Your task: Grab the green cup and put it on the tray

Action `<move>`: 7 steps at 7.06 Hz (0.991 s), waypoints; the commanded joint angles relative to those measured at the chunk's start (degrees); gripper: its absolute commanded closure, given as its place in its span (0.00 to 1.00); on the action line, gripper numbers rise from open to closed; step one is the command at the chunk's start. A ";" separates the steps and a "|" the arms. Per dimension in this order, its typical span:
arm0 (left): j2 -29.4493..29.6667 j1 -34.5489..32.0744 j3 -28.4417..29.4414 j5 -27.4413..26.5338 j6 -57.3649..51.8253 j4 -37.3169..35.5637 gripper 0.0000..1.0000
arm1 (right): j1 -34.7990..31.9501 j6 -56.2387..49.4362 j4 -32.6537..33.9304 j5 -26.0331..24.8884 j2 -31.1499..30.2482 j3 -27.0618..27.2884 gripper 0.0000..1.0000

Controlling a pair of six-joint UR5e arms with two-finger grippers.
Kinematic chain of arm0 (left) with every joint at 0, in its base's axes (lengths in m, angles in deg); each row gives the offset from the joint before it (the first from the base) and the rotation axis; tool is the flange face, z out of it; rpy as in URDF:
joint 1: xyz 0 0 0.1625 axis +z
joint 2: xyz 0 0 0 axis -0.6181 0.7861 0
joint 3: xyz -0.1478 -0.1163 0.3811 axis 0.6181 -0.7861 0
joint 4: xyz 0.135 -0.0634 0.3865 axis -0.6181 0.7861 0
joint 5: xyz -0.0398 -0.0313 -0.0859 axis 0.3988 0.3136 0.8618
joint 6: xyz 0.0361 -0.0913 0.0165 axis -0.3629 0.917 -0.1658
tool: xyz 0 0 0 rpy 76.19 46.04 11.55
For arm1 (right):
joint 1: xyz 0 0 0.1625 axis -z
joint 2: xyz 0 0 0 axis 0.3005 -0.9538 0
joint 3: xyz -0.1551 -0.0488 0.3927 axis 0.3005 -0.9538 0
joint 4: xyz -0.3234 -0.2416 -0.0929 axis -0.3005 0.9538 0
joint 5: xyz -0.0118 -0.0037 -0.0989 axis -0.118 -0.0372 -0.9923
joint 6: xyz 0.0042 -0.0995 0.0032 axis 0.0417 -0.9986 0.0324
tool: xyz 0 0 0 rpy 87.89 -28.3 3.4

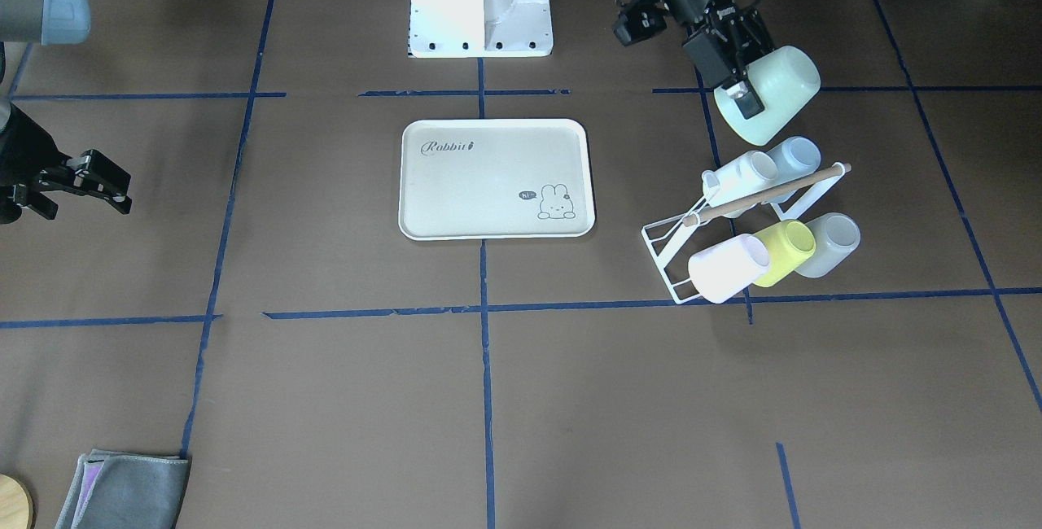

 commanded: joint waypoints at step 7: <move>1.91 -0.72 3.91 25.75 61.23 42.43 0.78 | -0.36 0.09 0.00 0.00 0.00 0.18 0.00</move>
